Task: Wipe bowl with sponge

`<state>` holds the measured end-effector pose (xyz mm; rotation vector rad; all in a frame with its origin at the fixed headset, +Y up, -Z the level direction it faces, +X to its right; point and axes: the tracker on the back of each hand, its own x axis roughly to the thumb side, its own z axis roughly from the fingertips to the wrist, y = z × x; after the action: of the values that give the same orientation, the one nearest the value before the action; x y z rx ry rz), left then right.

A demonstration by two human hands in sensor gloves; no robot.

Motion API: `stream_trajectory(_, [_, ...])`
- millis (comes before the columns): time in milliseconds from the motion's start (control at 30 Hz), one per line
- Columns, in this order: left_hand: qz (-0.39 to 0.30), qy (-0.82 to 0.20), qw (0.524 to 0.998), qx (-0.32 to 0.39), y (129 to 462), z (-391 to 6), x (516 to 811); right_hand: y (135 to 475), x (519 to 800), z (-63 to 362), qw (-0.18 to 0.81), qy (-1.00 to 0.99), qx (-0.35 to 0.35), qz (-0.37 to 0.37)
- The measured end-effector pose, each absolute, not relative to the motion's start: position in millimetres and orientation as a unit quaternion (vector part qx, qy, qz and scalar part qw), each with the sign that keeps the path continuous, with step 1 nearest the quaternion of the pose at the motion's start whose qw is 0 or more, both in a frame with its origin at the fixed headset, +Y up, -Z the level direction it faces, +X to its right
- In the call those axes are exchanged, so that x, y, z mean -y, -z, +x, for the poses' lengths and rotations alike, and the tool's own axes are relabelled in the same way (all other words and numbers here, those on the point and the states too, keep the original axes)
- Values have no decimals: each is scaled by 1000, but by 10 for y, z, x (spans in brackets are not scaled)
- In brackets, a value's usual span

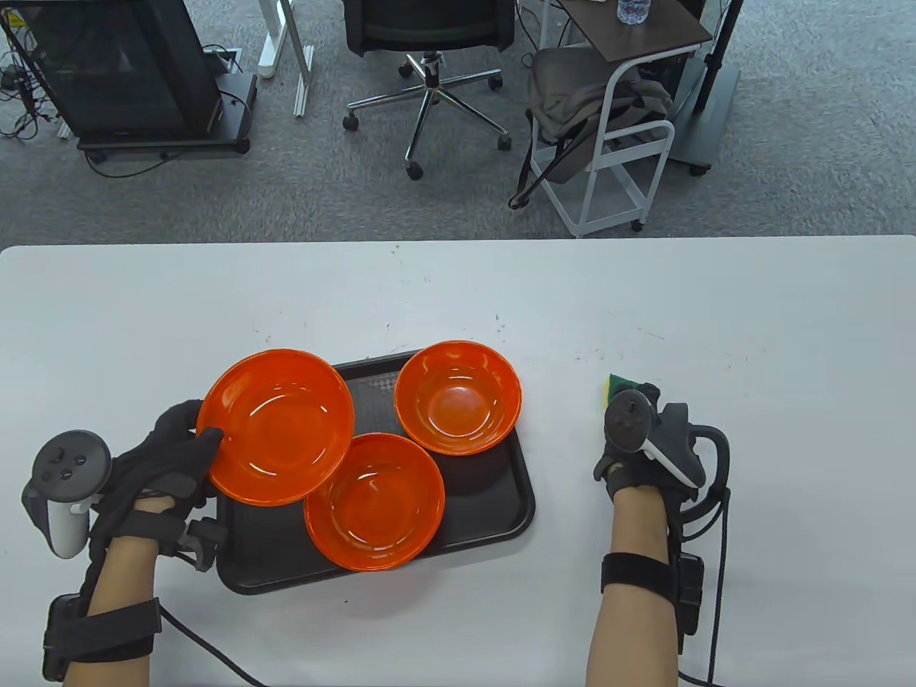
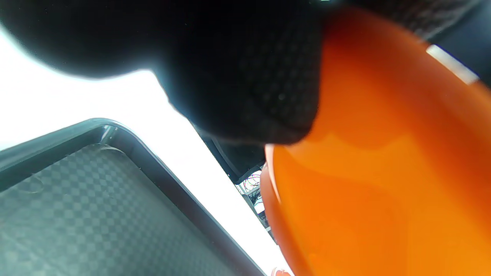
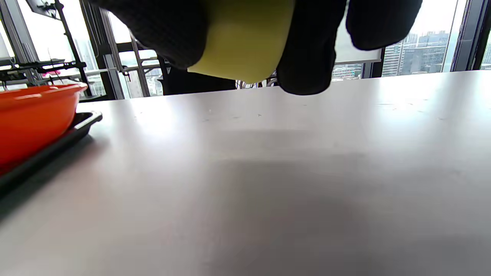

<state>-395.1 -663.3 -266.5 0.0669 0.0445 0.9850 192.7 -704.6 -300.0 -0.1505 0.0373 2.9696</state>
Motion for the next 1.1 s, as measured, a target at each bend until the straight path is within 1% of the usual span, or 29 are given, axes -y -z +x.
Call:
stream_trajectory(100, [32,-470,882,-21,2665,-3949,6637,2877,6955,1899,111,-993,5,-45])
stream_trajectory(267, [31,-464,885,-19,2664,-3933,6651,2639,6816,1795,166,-984,57,-35])
stream_trajectory(367, [29,-458,888,-17,2665,-3915,6662,2564,6745,1709,160,-984,75,-17])
stream_trajectory(633, [27,-445,895,-17,2672,-3874,6684,2493,6494,1303,139,-980,117,81])
stream_trajectory(867, [23,-436,900,-11,2672,-3824,6698,2415,6399,924,120,-972,130,155])
stream_trajectory(1100, [23,-424,906,2,2664,-3732,6699,2264,6370,311,114,-949,136,261])
